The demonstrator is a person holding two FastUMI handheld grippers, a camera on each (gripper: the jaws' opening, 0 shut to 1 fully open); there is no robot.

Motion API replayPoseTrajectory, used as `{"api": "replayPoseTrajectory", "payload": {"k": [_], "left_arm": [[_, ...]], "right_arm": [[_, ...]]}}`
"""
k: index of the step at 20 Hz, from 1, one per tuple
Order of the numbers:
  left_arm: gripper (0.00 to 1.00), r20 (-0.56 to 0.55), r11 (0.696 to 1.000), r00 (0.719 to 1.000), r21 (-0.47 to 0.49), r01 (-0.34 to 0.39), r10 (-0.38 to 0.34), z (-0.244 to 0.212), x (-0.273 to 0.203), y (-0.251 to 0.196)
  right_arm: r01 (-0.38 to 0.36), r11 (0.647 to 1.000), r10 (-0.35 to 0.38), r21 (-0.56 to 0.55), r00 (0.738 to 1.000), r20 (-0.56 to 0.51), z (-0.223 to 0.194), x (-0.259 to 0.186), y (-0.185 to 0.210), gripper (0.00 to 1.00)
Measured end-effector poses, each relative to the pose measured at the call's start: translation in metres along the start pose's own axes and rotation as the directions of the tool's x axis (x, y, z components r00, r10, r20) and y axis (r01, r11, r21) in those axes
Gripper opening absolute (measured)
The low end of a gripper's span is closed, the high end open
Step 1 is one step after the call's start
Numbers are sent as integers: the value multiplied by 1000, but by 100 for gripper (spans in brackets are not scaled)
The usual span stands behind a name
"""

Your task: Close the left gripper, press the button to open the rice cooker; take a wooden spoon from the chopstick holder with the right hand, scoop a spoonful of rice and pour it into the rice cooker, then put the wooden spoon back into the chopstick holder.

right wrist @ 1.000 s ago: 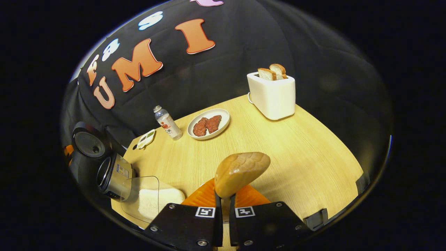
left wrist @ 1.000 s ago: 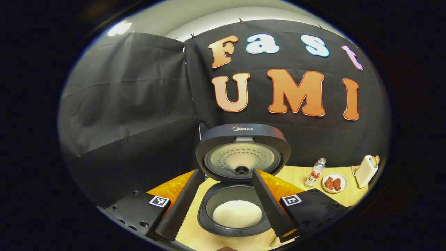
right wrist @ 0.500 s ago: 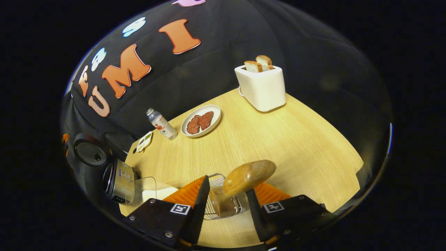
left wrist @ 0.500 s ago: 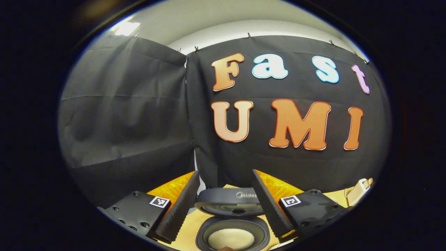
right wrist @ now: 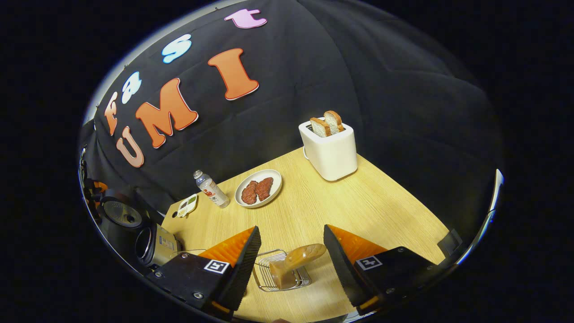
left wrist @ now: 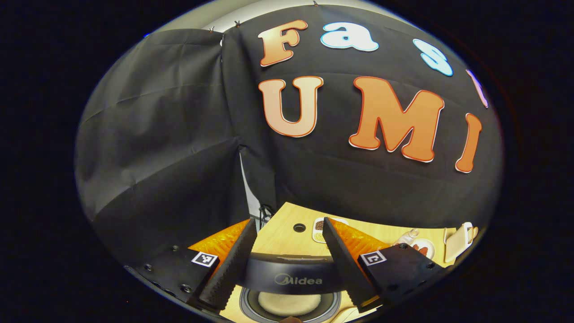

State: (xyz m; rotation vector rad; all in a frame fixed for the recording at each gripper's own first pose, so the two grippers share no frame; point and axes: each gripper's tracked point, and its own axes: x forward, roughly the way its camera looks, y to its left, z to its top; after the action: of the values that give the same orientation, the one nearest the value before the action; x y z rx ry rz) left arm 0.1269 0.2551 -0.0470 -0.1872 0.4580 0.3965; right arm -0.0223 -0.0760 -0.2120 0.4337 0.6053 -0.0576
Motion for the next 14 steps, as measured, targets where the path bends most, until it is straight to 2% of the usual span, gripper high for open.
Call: {"api": "replayPoseTrajectory", "payload": {"k": [5, 10, 14], "left_arm": [[100, -108, 999, 994, 24, 39, -36, -30, -13, -9], [100, -297, 996, 953, 39, 78, -63, -84, -32, -12], [100, -366, 994, 929, 64, 88, -59, -123, -38, -12]], "right_arm": [[-16, 1000, 16, -4, 1000, -25, -11, 4, 6, 87], [-48, 998, 48, -29, 999, -9, 4, 7, 20, 87], [-83, 994, 83, -64, 996, -12, 1, 7, 31, 87]]}}
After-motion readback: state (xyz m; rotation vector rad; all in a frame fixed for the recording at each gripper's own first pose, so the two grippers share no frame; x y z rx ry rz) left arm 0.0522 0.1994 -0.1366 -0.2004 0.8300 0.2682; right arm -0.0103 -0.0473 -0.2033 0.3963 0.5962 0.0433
